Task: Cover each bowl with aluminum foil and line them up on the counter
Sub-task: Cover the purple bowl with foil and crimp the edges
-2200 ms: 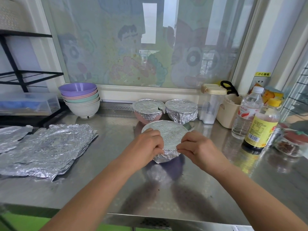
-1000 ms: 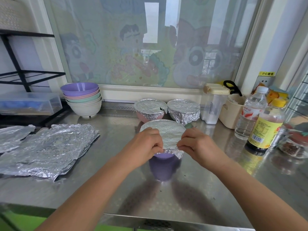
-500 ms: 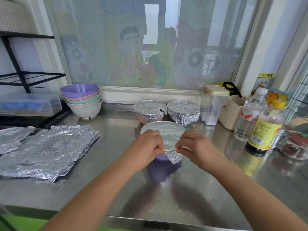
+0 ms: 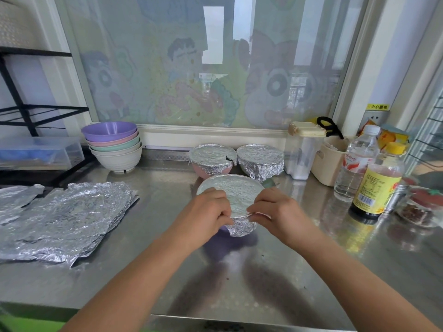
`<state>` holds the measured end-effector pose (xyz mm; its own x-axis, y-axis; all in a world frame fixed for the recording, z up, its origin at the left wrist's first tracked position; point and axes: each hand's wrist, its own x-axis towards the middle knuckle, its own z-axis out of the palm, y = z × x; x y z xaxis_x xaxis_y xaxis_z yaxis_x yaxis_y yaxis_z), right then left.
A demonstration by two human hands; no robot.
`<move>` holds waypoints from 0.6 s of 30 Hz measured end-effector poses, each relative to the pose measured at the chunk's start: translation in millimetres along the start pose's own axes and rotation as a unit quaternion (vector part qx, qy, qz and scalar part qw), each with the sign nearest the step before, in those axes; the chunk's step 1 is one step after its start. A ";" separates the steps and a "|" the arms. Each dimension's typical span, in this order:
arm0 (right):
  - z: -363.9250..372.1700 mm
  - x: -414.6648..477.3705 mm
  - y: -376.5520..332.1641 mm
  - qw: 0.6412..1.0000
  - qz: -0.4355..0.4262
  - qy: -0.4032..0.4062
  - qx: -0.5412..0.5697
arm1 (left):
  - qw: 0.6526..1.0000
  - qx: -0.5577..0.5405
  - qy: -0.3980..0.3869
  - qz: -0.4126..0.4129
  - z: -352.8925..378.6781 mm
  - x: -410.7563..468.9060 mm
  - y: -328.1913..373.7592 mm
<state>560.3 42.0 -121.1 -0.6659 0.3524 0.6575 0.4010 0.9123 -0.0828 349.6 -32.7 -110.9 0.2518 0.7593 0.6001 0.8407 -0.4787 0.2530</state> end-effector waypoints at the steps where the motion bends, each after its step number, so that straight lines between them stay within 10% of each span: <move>1: -1.2 0.4 1.1 1.000 0.003 -0.001 0.004 | 1.000 -0.003 -0.002 0.003 -2.4 -0.7 -3.6; 18: 1.9 4.8 -10.8 1.000 0.006 -0.010 0.009 | 1.000 0.017 -0.010 0.024 -4.9 -3.9 -3.2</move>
<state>551.6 34.3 -118.5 -0.6739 0.3671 0.6412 0.3971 0.9118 -0.1047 343.6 -36.3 -110.3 0.3019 0.7442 0.5958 0.8432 -0.5001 0.1974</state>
